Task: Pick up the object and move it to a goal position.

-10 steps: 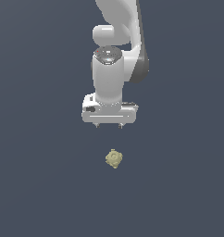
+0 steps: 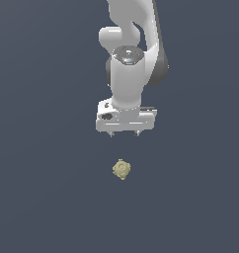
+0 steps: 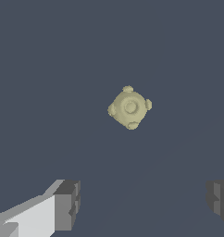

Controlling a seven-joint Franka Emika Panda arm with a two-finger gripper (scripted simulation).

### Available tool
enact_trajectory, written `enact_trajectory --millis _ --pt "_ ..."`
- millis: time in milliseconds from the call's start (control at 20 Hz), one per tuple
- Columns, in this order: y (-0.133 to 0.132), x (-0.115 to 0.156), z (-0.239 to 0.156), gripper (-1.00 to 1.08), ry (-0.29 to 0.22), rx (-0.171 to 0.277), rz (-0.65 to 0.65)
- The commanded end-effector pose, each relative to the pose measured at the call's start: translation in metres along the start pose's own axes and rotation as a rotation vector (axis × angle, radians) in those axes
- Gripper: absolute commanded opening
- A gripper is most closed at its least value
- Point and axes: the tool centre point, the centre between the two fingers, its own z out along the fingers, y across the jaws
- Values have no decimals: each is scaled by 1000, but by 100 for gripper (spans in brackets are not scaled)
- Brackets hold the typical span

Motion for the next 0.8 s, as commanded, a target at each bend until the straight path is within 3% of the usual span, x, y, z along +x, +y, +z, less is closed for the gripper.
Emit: enact_trajectory --millis 0,400,750 --pt "-6 1 -2 100 3 1 -17" --pt "-3 6 4 100 -1 3 28" --pt "0 20 22 100 -13 6 143"
